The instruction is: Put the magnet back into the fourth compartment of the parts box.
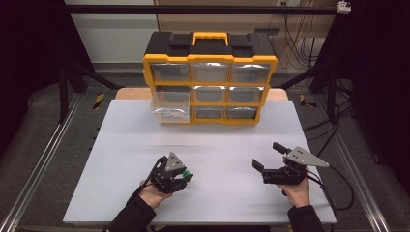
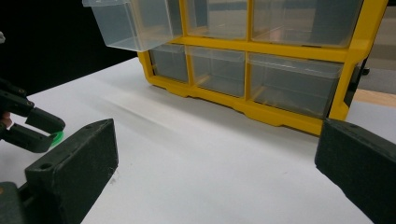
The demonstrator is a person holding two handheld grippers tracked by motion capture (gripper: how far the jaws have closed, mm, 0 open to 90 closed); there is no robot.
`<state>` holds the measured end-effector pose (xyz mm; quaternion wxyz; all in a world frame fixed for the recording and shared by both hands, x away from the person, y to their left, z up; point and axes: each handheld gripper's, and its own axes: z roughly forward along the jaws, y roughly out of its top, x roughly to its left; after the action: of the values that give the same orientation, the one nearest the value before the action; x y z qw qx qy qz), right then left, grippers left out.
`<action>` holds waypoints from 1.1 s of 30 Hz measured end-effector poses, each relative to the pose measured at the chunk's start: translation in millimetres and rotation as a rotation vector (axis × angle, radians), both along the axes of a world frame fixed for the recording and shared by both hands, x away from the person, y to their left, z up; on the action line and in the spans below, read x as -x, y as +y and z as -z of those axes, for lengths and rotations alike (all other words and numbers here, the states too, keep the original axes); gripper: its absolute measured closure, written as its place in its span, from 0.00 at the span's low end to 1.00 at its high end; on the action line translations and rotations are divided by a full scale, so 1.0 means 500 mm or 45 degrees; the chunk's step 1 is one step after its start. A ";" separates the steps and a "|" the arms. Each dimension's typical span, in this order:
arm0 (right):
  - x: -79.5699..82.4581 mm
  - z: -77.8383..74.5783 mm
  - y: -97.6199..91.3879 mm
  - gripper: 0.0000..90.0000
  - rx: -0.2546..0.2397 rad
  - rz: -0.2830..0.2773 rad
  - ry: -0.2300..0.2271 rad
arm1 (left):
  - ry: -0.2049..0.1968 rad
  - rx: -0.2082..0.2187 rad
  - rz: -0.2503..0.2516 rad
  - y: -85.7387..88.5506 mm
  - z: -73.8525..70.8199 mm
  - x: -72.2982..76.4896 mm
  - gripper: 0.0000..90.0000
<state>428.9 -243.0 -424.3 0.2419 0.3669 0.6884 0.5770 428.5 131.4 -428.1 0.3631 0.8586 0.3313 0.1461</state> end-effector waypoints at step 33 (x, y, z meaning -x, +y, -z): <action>-0.002 0.004 0.002 0.00 0.010 0.001 0.009 | -0.159 0.164 -0.080 0.062 -0.122 -0.033 0.69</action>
<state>429.9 -242.2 -426.2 0.2412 0.3684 0.6915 0.5727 444.9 162.4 -367.2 0.4329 0.8117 0.3435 0.1891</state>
